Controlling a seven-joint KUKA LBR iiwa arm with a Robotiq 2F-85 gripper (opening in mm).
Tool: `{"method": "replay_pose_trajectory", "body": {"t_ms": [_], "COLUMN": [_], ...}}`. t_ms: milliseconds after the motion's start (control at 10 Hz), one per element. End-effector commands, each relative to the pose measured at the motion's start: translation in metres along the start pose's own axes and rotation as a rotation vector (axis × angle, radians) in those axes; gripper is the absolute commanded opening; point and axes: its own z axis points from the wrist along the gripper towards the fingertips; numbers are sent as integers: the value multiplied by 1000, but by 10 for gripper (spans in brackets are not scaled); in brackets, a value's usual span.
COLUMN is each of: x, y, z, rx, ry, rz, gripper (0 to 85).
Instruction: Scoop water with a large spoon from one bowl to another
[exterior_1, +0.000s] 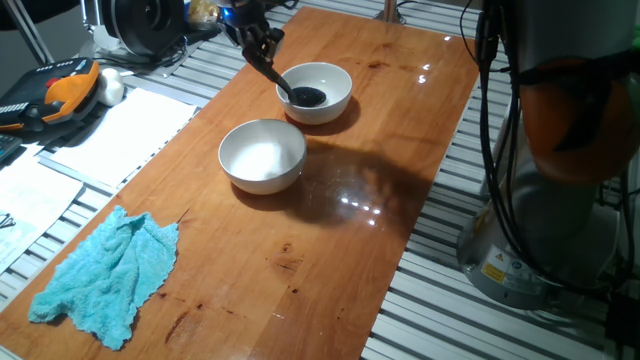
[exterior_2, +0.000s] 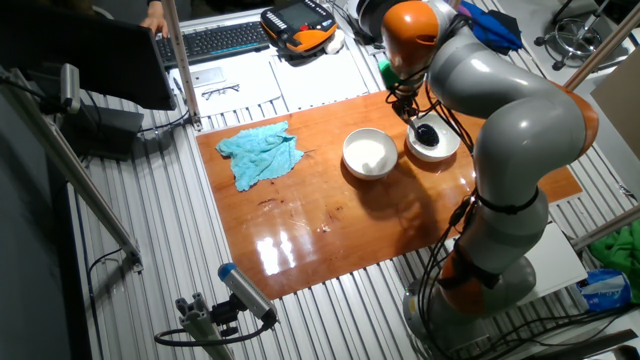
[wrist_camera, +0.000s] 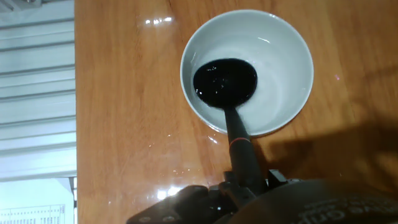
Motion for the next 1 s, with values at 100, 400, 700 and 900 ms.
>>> {"method": "replay_pose_trajectory", "body": {"t_ms": [100,400,700,900], "x": [4,8,10,12], "y": [3,5,7,7], "z": [3,7,9,10], "rx": [8,4,-16,-28], "ry": [36,60,66,73], "rz": [39,63,60,70], "gripper": [0,0,0,0]}}
